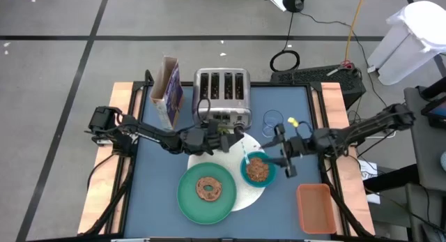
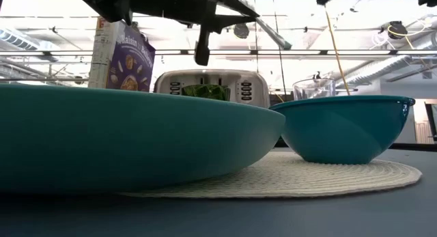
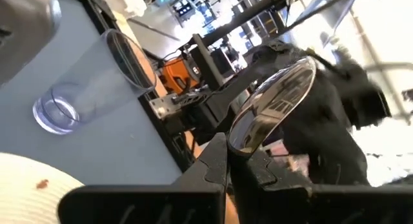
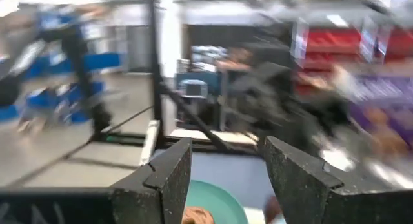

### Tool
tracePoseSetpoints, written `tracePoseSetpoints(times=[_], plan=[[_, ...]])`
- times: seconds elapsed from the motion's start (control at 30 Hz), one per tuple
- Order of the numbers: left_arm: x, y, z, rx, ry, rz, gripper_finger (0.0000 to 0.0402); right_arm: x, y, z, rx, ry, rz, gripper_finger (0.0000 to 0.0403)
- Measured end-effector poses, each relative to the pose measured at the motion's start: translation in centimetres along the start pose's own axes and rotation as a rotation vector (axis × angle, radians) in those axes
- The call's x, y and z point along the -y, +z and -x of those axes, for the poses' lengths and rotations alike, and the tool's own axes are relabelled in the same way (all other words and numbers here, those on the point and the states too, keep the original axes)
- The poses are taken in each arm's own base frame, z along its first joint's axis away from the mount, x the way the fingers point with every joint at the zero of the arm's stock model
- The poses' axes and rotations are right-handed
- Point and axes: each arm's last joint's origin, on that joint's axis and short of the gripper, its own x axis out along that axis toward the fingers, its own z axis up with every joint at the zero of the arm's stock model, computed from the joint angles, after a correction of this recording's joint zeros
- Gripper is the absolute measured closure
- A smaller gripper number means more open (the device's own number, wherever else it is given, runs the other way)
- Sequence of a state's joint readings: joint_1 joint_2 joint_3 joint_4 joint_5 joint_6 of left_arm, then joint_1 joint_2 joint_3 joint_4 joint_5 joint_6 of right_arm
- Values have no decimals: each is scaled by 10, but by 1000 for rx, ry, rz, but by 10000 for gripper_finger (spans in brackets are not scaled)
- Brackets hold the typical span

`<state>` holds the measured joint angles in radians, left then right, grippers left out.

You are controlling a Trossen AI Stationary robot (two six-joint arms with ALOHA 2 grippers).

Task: Arrange a breakfast setting
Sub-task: Put the blue spoon to the right of the blue bowl

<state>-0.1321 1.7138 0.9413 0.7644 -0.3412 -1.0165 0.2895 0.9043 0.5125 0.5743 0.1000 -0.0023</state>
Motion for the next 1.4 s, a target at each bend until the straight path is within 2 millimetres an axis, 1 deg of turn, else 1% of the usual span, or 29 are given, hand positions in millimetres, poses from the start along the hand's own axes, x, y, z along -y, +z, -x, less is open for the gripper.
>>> tracePoseSetpoints(times=[0.1, 0.2, 0.3, 0.4, 0.5, 0.67, 0.87, 1.27, 1.4], plan=[[2, -2, 1, -6, -6, -56, 394, 9, 0, 8, -39, -119, -157, 213], [3, -4, 2, -10, -14, -105, 394, 17, -2, 12, -68, -191, -296, 213], [5, -5, 3, -7, -27, -147, 394, 23, -6, 11, -80, -234, -408, 213], [9, -5, 3, 10, -55, -196, 394, 27, -11, 7, -98, -263, -476, 213], [12, -4, 4, 27, -78, -252, 394, 29, -18, 2, -125, -275, -509, 213], [12, -4, 4, 31, -80, -292, 394, 28, -29, -11, -158, -193, -562, 213], [12, -4, 4, 33, -80, -324, 394, 29, -38, -24, -139, -183, -522, 213], [14, -3, 4, 46, -93, -350, 394, 28, -58, -40, -173, -143, -575, 214], [14, -3, 4, 45, -93, -350, 394, 28, -65, -43, -190, -147, -575, 229]])
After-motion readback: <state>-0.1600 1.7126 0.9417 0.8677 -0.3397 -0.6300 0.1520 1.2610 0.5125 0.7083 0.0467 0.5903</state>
